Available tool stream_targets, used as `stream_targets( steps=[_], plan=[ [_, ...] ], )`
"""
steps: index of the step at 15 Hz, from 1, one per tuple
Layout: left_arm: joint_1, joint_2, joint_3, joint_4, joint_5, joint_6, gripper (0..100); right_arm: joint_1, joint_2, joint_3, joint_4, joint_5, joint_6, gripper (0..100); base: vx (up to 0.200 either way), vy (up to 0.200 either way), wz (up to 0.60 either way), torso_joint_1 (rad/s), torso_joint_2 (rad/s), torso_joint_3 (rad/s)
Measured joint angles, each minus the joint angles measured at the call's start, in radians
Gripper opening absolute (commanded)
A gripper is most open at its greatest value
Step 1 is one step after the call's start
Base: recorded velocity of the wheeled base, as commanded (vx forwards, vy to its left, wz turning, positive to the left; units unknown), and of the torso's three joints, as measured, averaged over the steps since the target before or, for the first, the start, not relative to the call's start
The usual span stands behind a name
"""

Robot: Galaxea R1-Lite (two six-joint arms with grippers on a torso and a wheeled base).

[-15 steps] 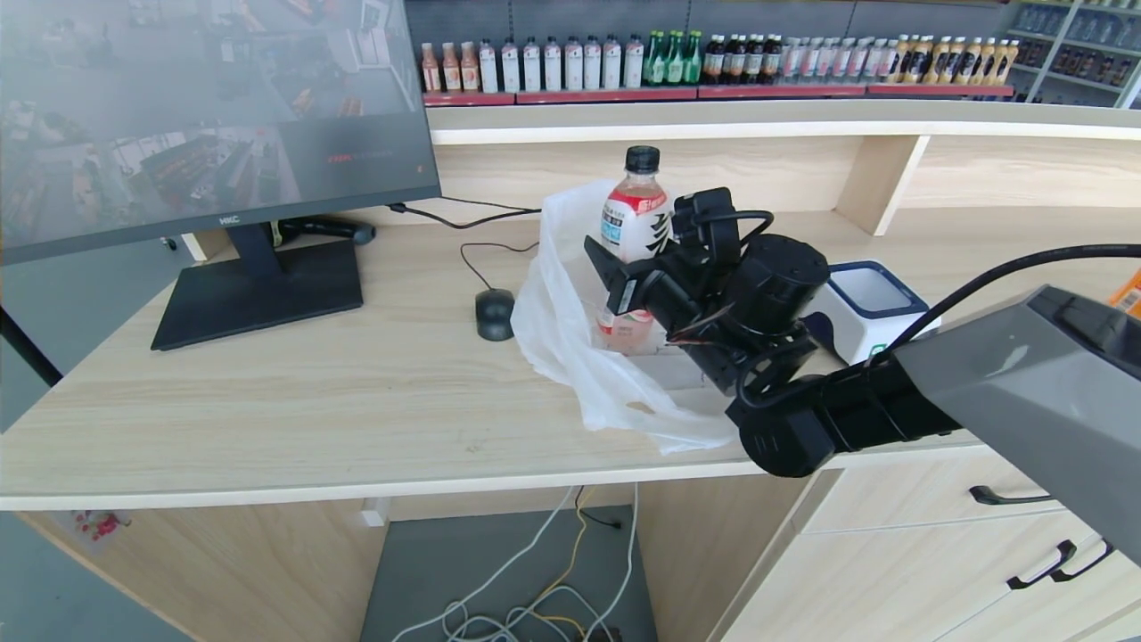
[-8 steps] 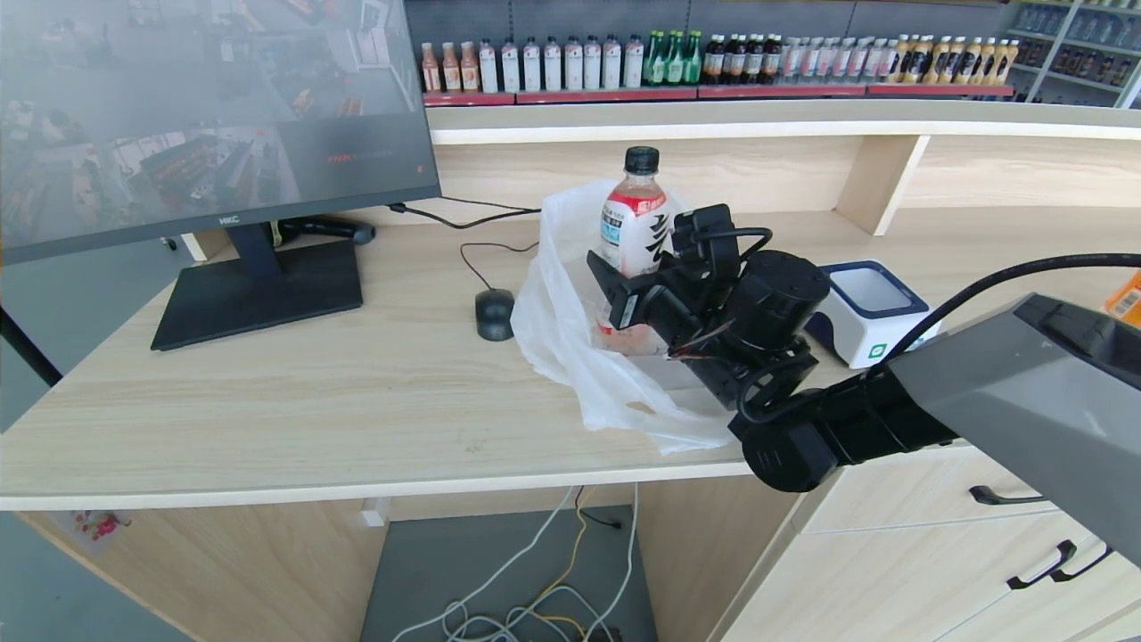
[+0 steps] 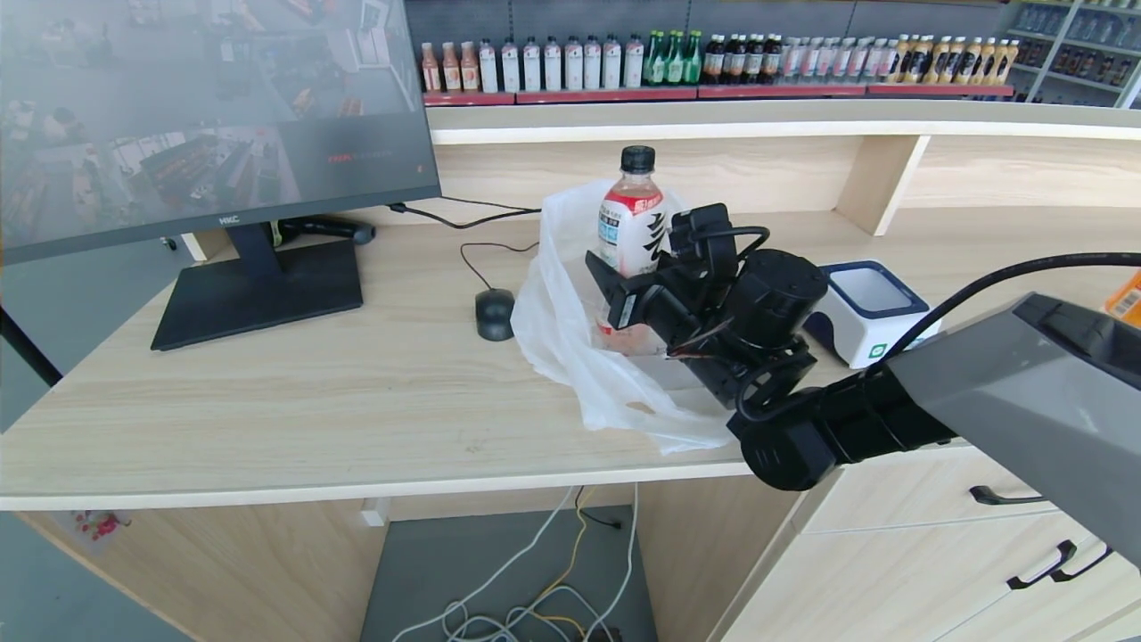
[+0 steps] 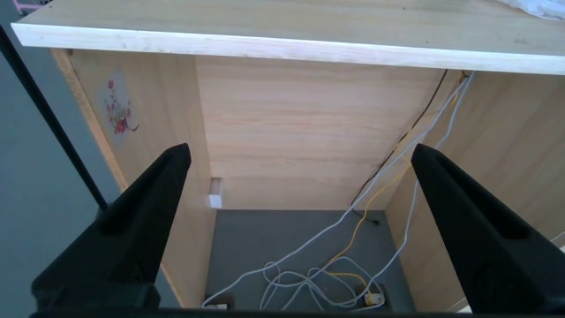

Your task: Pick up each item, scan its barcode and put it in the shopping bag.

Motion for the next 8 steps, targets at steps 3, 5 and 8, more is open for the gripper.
stream_targets(
  steps=[3, 5, 8],
  plan=[
    [0.0, 0.0, 0.0, 0.0, 0.0, 0.0, 100, 0.0, -0.009, 0.003, -0.006, 0.0, 0.0, 100, 0.0, 0.0, 0.0, 0.0, 0.0, 0.0],
    [0.0, 0.0, 0.0, 0.0, 0.0, 0.0, 100, 0.0, -0.018, 0.006, -0.006, 0.0, 0.0, 100, 0.0, 0.0, 0.0, 0.0, 0.0, 0.0],
    [0.0, 0.0, 0.0, 0.0, 0.0, 0.0, 100, 0.0, -0.042, 0.01, -0.006, 0.003, 0.0, 100, 0.0, 0.0, 0.0, 0.0, 0.0, 0.0]
  ],
)
